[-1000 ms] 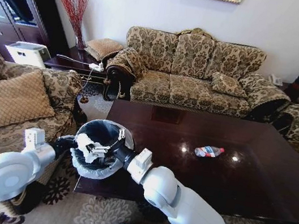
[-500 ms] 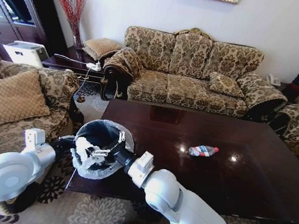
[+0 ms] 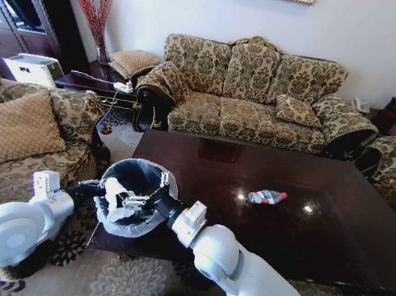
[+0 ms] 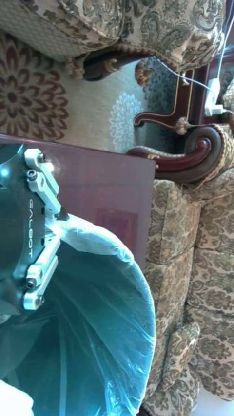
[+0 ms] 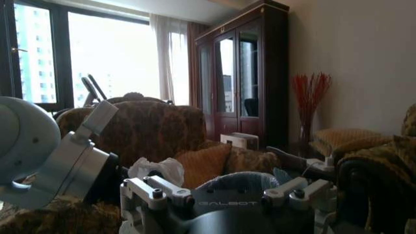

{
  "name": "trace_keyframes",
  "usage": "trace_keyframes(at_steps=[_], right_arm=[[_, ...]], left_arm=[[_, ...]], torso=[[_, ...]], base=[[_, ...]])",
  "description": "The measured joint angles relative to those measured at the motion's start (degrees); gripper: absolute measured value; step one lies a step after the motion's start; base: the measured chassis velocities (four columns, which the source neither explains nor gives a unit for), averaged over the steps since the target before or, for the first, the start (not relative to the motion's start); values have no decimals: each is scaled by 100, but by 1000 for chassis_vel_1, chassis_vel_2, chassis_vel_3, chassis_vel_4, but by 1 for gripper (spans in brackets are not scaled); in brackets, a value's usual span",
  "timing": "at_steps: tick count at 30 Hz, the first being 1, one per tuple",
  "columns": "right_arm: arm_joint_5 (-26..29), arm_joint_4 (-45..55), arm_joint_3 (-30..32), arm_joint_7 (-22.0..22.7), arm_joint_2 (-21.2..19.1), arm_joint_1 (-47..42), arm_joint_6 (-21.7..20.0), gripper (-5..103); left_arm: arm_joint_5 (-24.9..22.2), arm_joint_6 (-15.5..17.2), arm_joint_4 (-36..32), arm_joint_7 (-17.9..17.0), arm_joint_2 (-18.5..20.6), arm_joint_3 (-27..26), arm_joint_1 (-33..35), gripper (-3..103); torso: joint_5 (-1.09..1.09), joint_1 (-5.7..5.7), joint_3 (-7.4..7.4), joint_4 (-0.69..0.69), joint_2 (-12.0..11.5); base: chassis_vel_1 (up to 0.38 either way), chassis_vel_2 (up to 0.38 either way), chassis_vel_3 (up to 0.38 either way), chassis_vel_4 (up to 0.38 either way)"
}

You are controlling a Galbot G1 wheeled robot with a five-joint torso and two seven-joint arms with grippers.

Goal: Move to the front of the table and place the trash on the table into the trash bin.

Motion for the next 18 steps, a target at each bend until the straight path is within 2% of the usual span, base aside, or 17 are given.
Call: trace_keyframes(at_steps=[6,10,12,18], right_arm=[[-37,-39,-13,0,-2,-12,122,100],[-297,-126,-63,0,-5,-77,313,100],[-473,-145,-77,0,10,-88,280,100],[-490,-148,-84,0,21,-74,287,100]], left_arm=[[-2,-7,29,3,16,8,-18,0],[-3,-9,39,12,8,22,-22,0],[-4,-11,42,12,1,23,-23,0],[-3,-15,43,13,-10,18,-20,0]], torso=[[0,-3,-1,0,0],[0,-12,-5,2,4],[-2,-10,-4,3,4],[0,6,3,-1,-1]], base=[[143,-176,-168,175],[132,-164,-121,128],[35,-40,-39,39],[0,0,0,0]])
